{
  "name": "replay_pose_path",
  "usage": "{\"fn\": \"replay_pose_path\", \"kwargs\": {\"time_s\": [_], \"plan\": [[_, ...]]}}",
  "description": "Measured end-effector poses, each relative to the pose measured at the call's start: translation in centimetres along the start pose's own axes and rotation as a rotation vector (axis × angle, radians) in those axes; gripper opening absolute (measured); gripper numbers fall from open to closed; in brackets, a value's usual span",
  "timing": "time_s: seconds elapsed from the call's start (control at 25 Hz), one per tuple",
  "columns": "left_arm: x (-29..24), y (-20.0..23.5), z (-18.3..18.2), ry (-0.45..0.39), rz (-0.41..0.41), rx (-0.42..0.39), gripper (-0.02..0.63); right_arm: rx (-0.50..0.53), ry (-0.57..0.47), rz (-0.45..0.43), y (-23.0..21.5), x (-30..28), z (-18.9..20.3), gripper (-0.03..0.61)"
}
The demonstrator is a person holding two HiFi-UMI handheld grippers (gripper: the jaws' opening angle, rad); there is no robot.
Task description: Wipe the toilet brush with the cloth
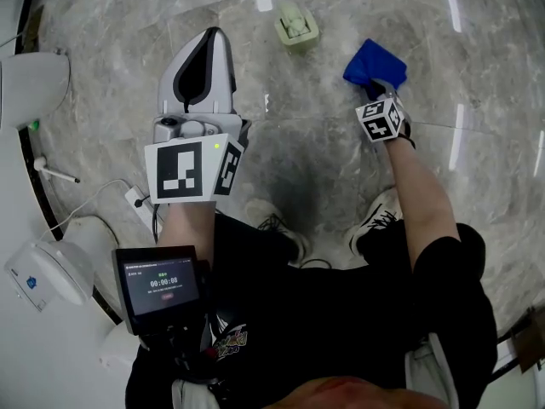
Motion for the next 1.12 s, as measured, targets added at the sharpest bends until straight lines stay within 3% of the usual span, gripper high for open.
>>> {"fn": "replay_pose_path", "kwargs": {"time_s": [0.2,0.44,0.76,1.12], "plan": [[-0.1,-0.2,0.1,-0.008,0.008,-0.004,0.009,-0.131,-0.196,0.094,-2.5,1.8,-5.8,0.055],[-0.1,0.3,0.1,-0.037,0.001,0.005,0.009,-0.315,-0.404,0.110,-4.5,4.5,-12.8,0.054],[0.0,1.0,1.9,0.003,0.006,0.058,0.009,-0.339,-0.494,0.107,-2.6,8.2,-17.5,0.054],[0.5,1.7,0.9,-0.012,0.013,0.119,0.009,-0.371,-0.489,0.057,1.4,8.0,-19.4,0.054]]}}
Point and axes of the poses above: the fingertips, and each gripper's own axes: x backward along the fingers, y to its left, z out of its underside, the point moved 2 cm from there along x, backward along the fingers, and after that the axes turned 1 degree about -y, right-handed, at the moved point
